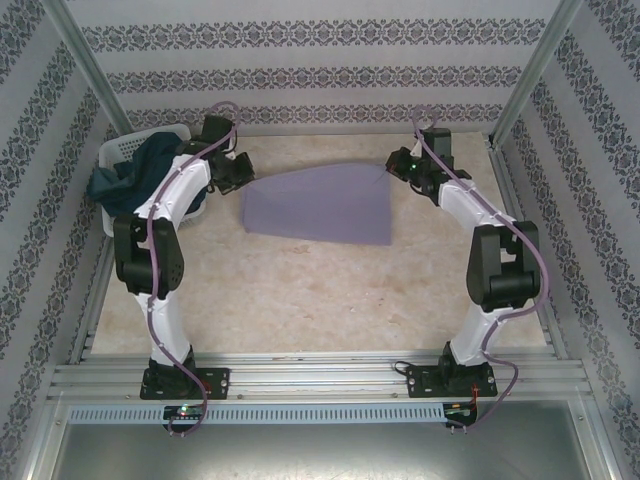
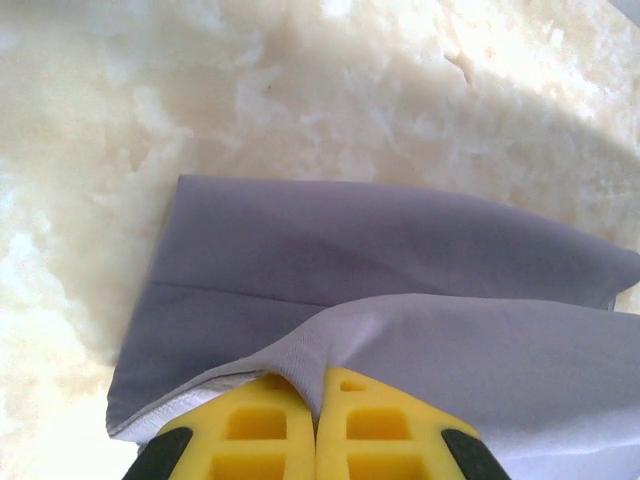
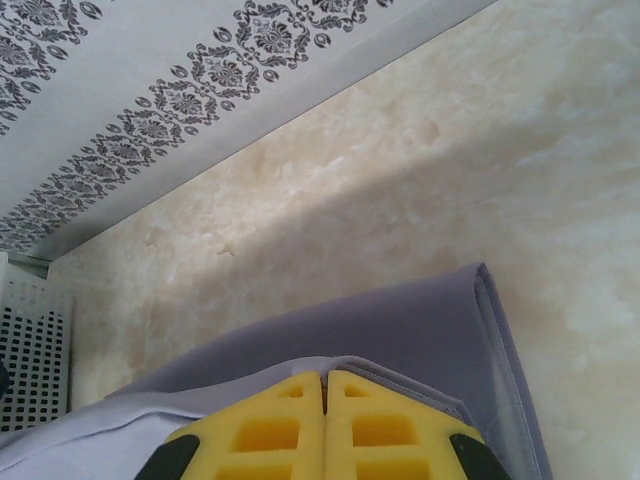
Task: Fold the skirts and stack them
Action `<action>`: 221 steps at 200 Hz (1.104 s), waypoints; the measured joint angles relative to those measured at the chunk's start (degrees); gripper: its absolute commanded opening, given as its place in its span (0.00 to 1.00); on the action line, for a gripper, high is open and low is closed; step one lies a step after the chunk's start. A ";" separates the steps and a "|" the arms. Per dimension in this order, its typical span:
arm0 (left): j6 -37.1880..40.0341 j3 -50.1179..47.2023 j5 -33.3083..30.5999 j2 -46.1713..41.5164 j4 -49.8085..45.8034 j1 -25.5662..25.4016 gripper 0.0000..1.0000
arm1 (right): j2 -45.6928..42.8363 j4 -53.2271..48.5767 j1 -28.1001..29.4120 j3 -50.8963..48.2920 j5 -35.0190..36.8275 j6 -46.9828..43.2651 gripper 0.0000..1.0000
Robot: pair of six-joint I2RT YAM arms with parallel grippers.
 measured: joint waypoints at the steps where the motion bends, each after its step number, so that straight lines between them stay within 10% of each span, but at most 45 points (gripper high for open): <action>1: 0.04 0.11 -0.04 0.15 0.00 0.00 0.01 | 0.09 0.00 0.00 0.09 -0.02 0.00 0.00; 94: 0.66 -2.47 -0.17 2.99 -0.96 0.20 0.08 | 4.35 -3.54 0.00 4.00 -2.10 -2.36 0.00; 119: 0.85 -1.84 -0.20 3.80 -1.49 0.74 0.24 | 5.03 -3.91 0.00 4.31 -2.12 -2.38 0.00; 160: 1.27 4.42 1.18 8.31 -2.16 1.11 0.99 | 9.88 -5.81 0.00 8.11 -1.40 -1.95 0.61; 180: 1.05 4.07 1.84 6.88 -2.19 1.11 1.00 | 9.09 -7.76 0.00 8.09 0.42 -1.60 0.97; 221: -0.04 -4.59 5.95 -4.90 1.05 0.22 1.00 | 0.81 -11.15 1.31 2.78 3.41 0.15 0.98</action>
